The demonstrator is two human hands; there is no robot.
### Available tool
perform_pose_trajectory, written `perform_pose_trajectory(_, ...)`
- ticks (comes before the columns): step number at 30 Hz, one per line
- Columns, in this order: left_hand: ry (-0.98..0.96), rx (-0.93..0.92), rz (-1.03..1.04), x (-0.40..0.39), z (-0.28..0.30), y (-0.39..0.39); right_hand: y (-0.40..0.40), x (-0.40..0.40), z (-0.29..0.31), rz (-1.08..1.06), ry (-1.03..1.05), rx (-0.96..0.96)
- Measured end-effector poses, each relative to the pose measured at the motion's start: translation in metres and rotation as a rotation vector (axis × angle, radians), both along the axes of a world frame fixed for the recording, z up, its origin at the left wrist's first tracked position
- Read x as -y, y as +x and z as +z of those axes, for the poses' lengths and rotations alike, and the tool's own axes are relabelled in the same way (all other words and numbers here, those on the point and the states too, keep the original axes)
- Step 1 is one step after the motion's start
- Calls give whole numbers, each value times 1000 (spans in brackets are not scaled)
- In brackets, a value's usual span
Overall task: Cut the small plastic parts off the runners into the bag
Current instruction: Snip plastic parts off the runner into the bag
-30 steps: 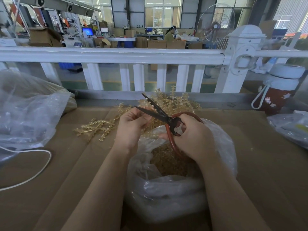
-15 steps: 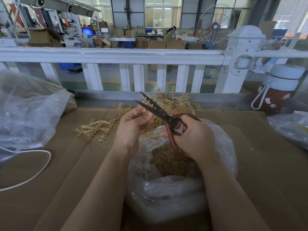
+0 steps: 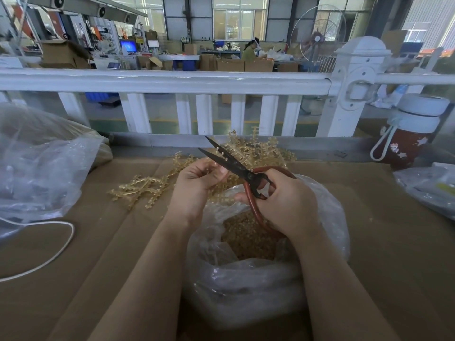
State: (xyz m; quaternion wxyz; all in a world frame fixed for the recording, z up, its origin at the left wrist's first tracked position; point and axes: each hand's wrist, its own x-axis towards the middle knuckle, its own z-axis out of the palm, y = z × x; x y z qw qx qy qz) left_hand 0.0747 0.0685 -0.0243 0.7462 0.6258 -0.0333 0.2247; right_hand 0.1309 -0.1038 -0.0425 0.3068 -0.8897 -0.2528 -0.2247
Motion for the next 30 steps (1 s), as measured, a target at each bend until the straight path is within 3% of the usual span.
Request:
perform_pose_trajectory(9,7,-6,-33,2,2,-1,-1,0,1,62,76,-31)
perform_pose_trajectory(30,-59,-41,1,2,2,-2,2,-3,-1,54,40,-66)
